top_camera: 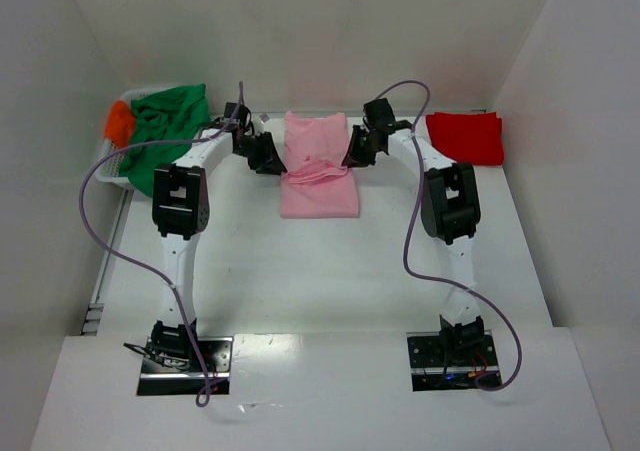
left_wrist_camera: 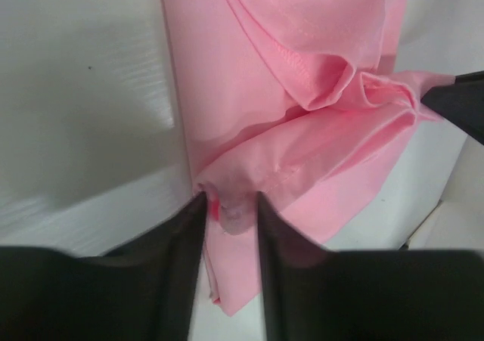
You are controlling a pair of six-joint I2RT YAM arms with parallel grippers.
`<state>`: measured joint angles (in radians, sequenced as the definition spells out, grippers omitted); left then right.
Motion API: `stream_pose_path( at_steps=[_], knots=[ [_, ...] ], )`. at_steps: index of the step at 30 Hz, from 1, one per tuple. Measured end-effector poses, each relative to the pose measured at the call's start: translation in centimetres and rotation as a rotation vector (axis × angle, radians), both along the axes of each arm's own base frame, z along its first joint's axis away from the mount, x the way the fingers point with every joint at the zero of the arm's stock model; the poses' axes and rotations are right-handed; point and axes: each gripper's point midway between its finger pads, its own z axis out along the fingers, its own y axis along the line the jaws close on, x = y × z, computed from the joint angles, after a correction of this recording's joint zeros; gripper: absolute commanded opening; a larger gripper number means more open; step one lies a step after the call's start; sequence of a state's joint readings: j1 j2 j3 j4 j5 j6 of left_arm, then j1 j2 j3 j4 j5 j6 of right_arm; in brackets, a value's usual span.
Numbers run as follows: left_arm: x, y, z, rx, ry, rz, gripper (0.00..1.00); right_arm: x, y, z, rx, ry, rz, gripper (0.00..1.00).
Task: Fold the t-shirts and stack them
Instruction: Fold the folded rectangular tshirt in 1/3 of the way
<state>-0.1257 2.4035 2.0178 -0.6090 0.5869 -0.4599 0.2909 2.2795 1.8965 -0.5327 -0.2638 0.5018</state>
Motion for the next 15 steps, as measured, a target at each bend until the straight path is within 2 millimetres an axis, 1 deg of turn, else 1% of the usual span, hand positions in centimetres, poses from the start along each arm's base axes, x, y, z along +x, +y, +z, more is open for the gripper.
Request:
stream_pose_path(
  at_steps=[1,4,5,7,8,10,11,12,13,14,15],
  knots=[
    [0.1,0.1,0.1,-0.003,-0.003,-0.001,0.55,0.2,0.1,0.0,0.003,-0.003,0.001,0.43],
    [0.2,0.1,0.2,-0.013,-0.016,-0.008,0.68,0.6,0.3,0.3,0.008,-0.012,0.003,0.65],
    [0.3,0.0,0.3,-0.017,-0.022,-0.013,0.74,0.8,0.3,0.5,0.01,-0.019,0.003,0.73],
    [0.4,-0.1,0.6,-0.026,-0.033,-0.021,0.77,1.4,0.5,1.5,0.014,-0.045,0.004,0.79],
    [0.6,-0.1,0.9,-0.031,-0.04,-0.021,0.79,1.8,0.6,2.2,0.017,-0.062,0.006,0.84],
    [1.0,-0.2,1.8,-0.042,-0.064,-0.027,0.8,2.8,0.7,3.9,0.022,-0.111,0.008,0.84],
    [1.3,-0.3,2.4,-0.045,-0.082,-0.03,0.8,3.3,0.8,4.9,0.025,-0.138,0.008,0.83],
    [1.6,-0.3,3.2,-0.049,-0.101,-0.032,0.8,3.8,0.9,5.8,0.026,-0.165,0.009,0.72],
    [1.8,-0.2,4.0,-0.053,-0.122,-0.035,0.78,4.1,0.9,6.6,0.025,-0.188,0.012,0.64],
    [1.9,-0.1,4.9,-0.056,-0.147,-0.043,0.7,4.3,0.9,7.2,0.024,-0.206,0.014,0.54],
    [2.0,0.1,6.1,-0.059,-0.173,-0.047,0.63,4.3,0.9,7.7,0.024,-0.216,0.019,0.26]
  ],
)
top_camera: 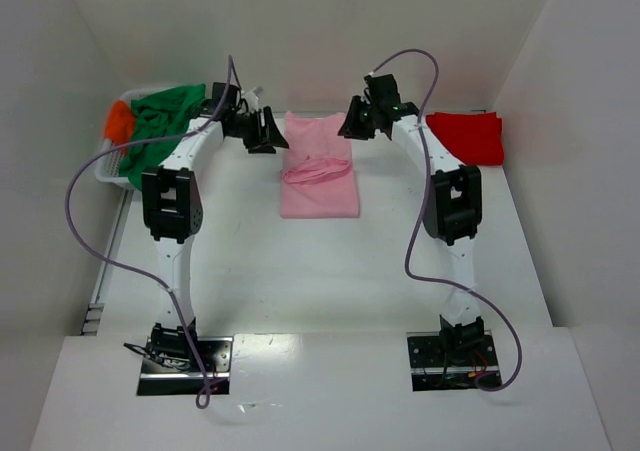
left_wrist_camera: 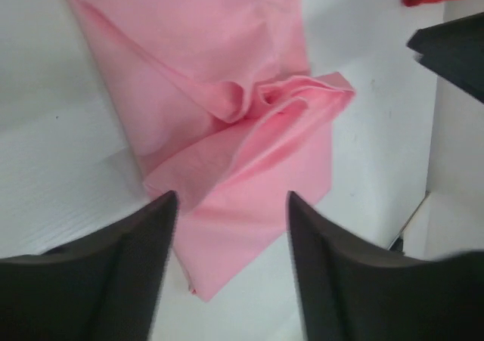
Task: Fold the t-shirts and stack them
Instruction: Fold the folded rectangular tshirt in 1/3 of the way
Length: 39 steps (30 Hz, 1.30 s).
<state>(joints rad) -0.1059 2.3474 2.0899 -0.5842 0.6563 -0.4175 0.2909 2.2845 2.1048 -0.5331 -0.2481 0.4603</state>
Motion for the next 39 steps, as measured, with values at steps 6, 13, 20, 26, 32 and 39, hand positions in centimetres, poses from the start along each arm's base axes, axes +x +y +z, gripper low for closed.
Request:
stream_pose_path(
  at_steps=[6,13,20,26,32,39],
  knots=[
    [-1.4,0.2,6.8,-0.043,-0.147,-0.04,0.01,-2.7,-0.1,-0.1,-0.003,0.02,0.03,0.0],
    [-8.2,-3.4,3.7,-0.079,-0.063,-0.14,0.0,-10.4,3.3,-6.7,-0.056,0.185,0.14,0.0],
    [-13.6,-5.7,-3.4,-0.071,0.143,-0.195,0.0,-13.6,6.1,-8.6,-0.052,0.227,0.223,0.01],
    [-14.0,-5.5,-5.3,-0.061,0.157,-0.187,0.0,-12.2,6.2,-8.4,-0.019,0.198,0.198,0.01],
    [-13.9,-5.2,-6.9,-0.036,0.175,-0.17,0.0,-10.6,6.9,-9.8,-0.011,0.195,0.188,0.01],
    [-13.6,-5.0,-8.9,-0.016,0.197,-0.153,0.0,-8.2,7.5,-10.8,-0.024,0.172,0.165,0.03]
  ],
)
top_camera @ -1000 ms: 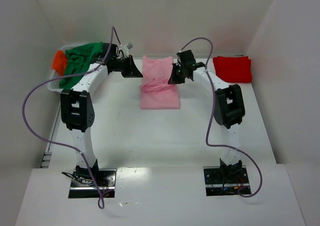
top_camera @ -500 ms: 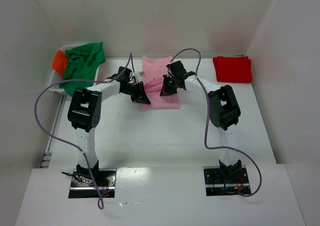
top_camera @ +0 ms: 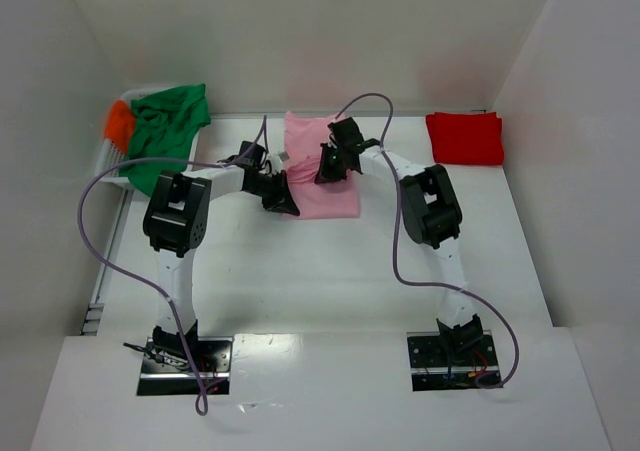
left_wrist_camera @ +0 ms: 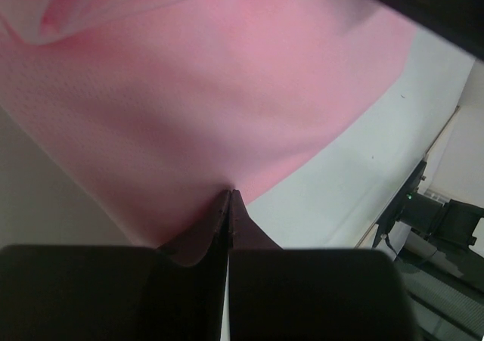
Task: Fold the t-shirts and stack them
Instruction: Fold the folded rectangular tshirt in 1/3 of the way
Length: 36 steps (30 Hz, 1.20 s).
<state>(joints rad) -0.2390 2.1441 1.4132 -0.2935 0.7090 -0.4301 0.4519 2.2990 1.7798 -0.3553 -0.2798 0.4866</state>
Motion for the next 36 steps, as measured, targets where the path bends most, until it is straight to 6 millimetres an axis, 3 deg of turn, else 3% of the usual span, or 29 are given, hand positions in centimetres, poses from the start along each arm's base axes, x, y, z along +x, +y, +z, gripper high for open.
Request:
stream_pose_path(
  at_steps=[13,19,26,30,31,33,36],
  knots=[
    [0.5,0.0,-0.5,-0.008,0.009,0.026,0.0,7.6,1.3,2.4,0.004,-0.153,-0.07,0.06],
    [0.6,0.1,-0.5,-0.015,0.022,0.038,0.0,10.9,-0.3,3.4,-0.002,-0.191,-0.126,0.07],
    [0.7,0.2,-0.5,-0.018,0.022,0.039,0.02,13.7,-3.3,7.3,0.013,-0.266,-0.182,0.13],
    [1.7,0.7,0.5,-0.016,0.009,0.052,0.07,13.2,-4.4,9.2,0.005,-0.276,-0.188,0.13],
    [2.3,0.8,1.1,-0.019,-0.005,0.057,0.13,12.5,-4.6,9.4,0.003,-0.272,-0.181,0.11],
    [4.3,1.2,3.1,-0.032,-0.057,0.073,0.21,10.7,-5.0,9.8,-0.008,-0.252,-0.171,0.09],
    [8.0,1.8,7.2,-0.064,-0.182,0.092,0.24,8.0,-5.8,9.7,-0.017,-0.219,-0.163,0.04]
  ],
)
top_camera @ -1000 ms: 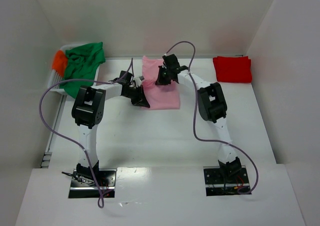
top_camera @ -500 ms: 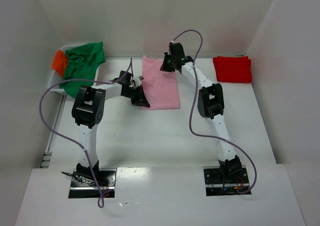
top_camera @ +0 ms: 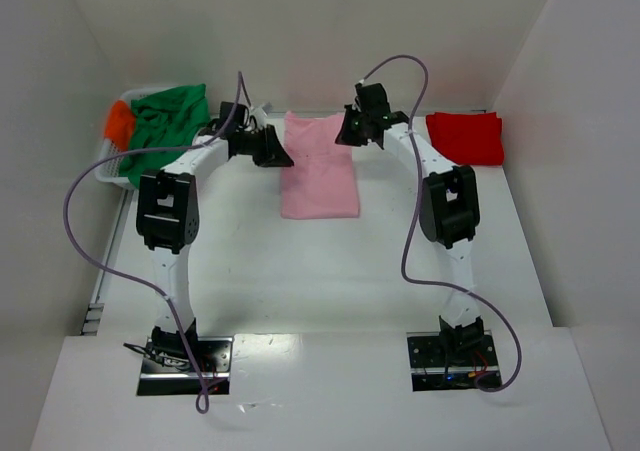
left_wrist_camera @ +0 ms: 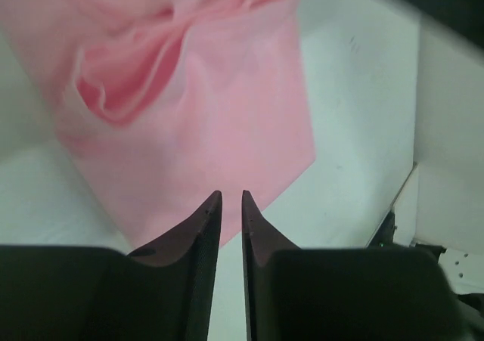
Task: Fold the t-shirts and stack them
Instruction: Fold the folded rectangular tshirt in 1/3 of the way
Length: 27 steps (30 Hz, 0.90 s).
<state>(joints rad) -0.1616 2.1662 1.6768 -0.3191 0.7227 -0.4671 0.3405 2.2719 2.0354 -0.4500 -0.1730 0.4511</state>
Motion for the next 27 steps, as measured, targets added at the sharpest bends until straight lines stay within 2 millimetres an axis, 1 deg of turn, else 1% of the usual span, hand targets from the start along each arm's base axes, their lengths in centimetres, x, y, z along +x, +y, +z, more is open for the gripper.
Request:
stream_pose_path(
  at_steps=[2,3,4,5,6,8,9,13,16,19,22,23,25,27],
  knots=[
    [2.1,0.4,2.6,-0.017,-0.08,0.011,0.24,-1.0,-0.2,-0.5,0.0,0.015,0.006,0.03],
    [2.8,0.6,3.5,-0.023,-0.11,0.016,0.24,-1.3,-0.2,-1.1,0.0,0.026,0.01,0.03],
    [3.6,0.8,4.3,-0.029,-0.14,0.022,0.2,-1.6,-0.2,-1.9,0.002,0.037,0.016,0.03],
    [4.2,0.9,4.7,-0.034,-0.157,0.026,0.19,-2.0,-0.2,-2.7,0.0,0.053,0.02,0.03],
    [4.6,0.9,4.6,-0.037,-0.163,0.027,0.19,-2.6,-0.4,-3.7,-0.006,0.079,0.023,0.03],
    [5.1,0.8,3.4,-0.038,-0.153,0.025,0.16,-3.4,-0.5,-5.2,-0.013,0.117,0.027,0.03],
    [5.2,0.6,2.3,-0.035,-0.134,0.023,0.14,-3.6,-0.5,-5.6,-0.014,0.126,0.03,0.03],
    [4.5,0.1,-2.2,-0.016,-0.037,0.018,0.14,-3.6,-0.4,-6.3,-0.012,0.134,0.034,0.03],
    [3.9,0.0,-4.4,0.007,0.014,0.025,0.13,-3.4,-0.3,-7.1,-0.014,0.139,0.034,0.03],
    [4.0,0.1,-5.5,0.034,0.032,0.047,0.13,-3.1,-0.3,-8.7,-0.021,0.159,0.034,0.03],
    [4.5,0.5,-6.2,0.056,0.04,0.082,0.15,-3.1,-0.3,-10.0,-0.032,0.181,0.031,0.03],
    [4.6,0.6,-6.5,0.063,0.044,0.09,0.16,-3.0,-0.3,-10.3,-0.033,0.183,0.031,0.03],
    [5.1,0.7,-6.9,0.07,0.054,0.112,0.16,-2.8,-0.2,-10.7,-0.034,0.186,0.03,0.03],
    [5.6,0.6,-6.9,0.065,0.052,0.12,0.16,-2.5,-0.3,-10.8,-0.032,0.185,0.027,0.03]
  ],
)
